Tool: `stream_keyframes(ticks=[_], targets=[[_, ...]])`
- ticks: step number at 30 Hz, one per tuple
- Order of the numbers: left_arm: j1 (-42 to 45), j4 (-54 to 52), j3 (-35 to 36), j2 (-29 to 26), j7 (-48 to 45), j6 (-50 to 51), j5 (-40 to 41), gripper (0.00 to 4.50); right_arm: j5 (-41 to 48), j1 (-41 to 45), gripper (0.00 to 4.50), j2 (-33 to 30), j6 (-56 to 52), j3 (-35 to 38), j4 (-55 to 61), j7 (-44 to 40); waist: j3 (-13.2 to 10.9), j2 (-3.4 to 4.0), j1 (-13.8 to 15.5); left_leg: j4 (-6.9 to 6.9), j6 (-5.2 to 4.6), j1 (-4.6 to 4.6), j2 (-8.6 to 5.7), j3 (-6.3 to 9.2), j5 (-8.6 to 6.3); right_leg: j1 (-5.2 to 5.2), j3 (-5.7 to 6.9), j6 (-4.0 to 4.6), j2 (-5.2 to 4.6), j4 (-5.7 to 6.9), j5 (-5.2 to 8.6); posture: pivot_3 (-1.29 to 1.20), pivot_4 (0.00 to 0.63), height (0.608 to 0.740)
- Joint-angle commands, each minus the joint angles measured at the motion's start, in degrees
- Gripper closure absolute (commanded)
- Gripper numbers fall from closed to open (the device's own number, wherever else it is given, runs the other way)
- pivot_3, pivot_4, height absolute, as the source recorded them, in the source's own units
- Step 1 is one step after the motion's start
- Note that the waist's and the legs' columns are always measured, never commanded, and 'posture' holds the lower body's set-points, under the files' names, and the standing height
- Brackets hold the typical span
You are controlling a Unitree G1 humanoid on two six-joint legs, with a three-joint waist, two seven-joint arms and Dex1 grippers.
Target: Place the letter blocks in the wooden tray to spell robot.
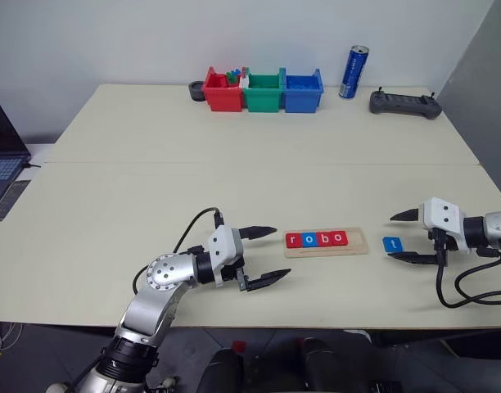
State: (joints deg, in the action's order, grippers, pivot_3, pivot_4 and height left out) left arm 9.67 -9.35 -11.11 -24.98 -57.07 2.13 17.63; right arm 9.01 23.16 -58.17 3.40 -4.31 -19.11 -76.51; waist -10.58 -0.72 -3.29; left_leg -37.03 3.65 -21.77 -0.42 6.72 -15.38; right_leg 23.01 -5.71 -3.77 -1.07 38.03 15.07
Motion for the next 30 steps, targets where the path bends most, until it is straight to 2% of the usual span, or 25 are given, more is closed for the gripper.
stream_keyframes(ticks=[1, 11, 14, 21, 30], targets=[[0.6, -0.8, -0.4, 0.2, -0.4, -0.7, 0.2, 0.0, -2.2, 2.3, 0.02, 0.4, 3.7, -1.7, -3.8, -3.0, 0.0, 0.0, 0.1, 0.0, 0.0, 0.0, 0.0, 0.0, 0.0, 0.0, 0.0, 0.0, -0.01, 0.0, 0.0, 0.0, 0.15, 0.74], [-0.7, -2.5, 0.0, -0.6, 0.1, -0.2, 0.3, 0.0, -6.2, 7.4, 0.02, 2.4, 7.1, -3.7, -15.0, -4.0, 0.0, 0.01, 0.1, 0.0, 0.01, 0.0, -0.02, 0.0, 0.0, 0.0, 0.0, 0.01, -0.04, 0.01, -0.01, 0.0, 0.15, 0.74], [-0.7, -2.6, -0.2, -0.8, -0.1, -0.2, 0.2, 0.0, -6.3, 8.2, 0.56, 2.8, 7.0, -3.6, -16.0, -4.3, 0.0, 0.01, 0.1, 0.0, 0.01, 0.0, -0.02, 0.01, 0.0, 0.0, 0.0, 0.01, -0.04, 0.02, -0.01, 0.0, 0.15, 0.74], [0.2, -1.8, -0.4, -0.6, -0.4, -0.5, 0.1, 0.0, -5.5, 8.2, 2.99, 2.7, 6.0, -2.7, -14.8, -4.9, 0.0, 0.02, 0.1, -0.01, 0.01, 0.01, -0.02, 0.01, 0.0, -0.01, 0.0, 0.01, -0.04, 0.03, -0.01, 0.0, 0.15, 0.74], [0.7, -0.9, -0.4, -0.6, -1.5, -1.0, 0.1, 0.0, -1.1, 8.2, 3.04, 5.4, -2.9, -1.2, -2.6, -3.4, 0.0, 0.03, 0.0, -0.02, 0.01, 0.01, -0.01, 0.02, 0.0, 0.0, -0.01, 0.02, -0.03, 0.05, -0.01, 0.0, 0.15, 0.74]])
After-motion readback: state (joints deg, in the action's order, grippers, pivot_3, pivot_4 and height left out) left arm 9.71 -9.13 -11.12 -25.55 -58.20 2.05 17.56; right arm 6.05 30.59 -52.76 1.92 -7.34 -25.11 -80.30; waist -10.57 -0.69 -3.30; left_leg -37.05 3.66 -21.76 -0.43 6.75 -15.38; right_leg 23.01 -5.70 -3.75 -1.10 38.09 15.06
